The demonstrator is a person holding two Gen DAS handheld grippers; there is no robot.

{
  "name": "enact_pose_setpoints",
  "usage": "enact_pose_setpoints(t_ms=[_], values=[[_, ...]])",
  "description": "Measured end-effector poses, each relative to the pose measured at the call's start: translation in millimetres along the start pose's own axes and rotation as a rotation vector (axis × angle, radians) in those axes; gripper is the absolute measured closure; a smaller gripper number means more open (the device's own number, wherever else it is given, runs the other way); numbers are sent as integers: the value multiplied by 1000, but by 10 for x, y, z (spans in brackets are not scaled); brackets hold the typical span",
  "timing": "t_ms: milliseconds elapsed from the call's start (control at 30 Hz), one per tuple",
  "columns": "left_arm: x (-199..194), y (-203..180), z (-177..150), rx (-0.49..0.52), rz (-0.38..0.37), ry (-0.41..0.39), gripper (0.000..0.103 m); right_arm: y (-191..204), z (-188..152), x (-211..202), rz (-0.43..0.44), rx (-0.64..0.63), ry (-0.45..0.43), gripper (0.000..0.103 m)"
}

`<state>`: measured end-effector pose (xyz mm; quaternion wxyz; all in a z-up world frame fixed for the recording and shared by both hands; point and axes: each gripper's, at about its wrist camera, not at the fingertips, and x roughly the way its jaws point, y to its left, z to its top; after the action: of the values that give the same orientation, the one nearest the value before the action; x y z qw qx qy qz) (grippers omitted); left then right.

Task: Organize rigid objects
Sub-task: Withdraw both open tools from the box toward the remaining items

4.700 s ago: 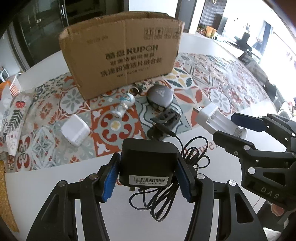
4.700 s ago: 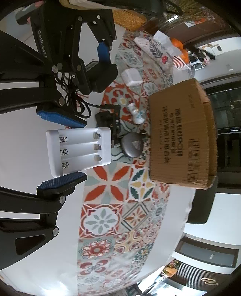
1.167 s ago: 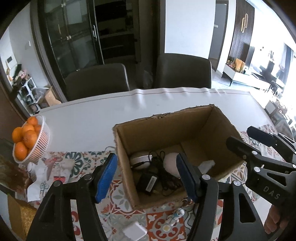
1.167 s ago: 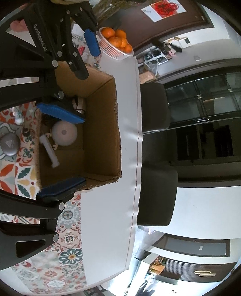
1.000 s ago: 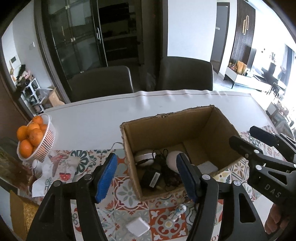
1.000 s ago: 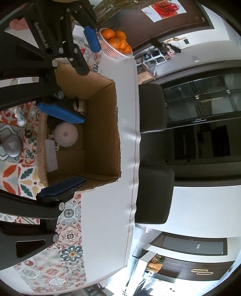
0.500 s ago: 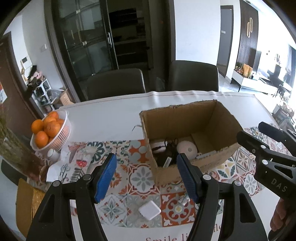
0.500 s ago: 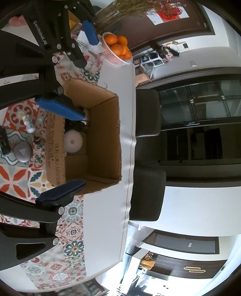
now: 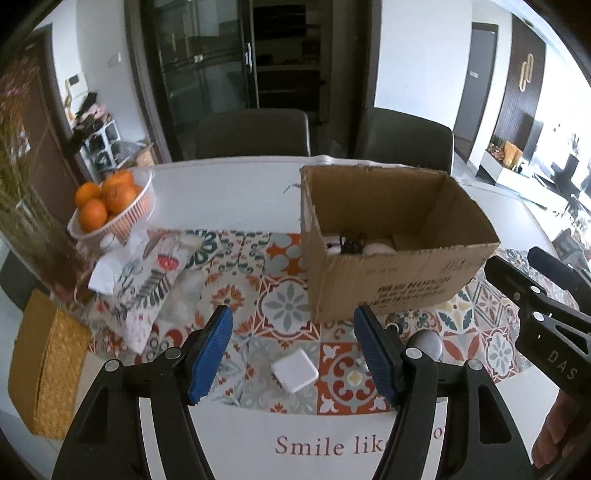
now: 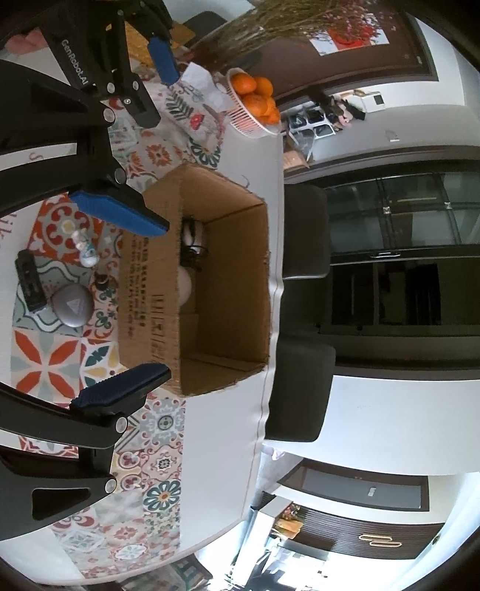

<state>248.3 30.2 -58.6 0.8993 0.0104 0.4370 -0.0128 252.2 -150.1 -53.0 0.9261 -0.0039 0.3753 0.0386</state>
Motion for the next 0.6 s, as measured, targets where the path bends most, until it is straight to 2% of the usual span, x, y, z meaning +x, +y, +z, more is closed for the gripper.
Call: enact_pose_setpoints(t_ms=[267,600], values=[[169,31,-218,-43,4,62,35,16,-202,62,7,6,32,31],[446,82,-420,-87,51,135,35,1,-509,356,-18,46,134,31]])
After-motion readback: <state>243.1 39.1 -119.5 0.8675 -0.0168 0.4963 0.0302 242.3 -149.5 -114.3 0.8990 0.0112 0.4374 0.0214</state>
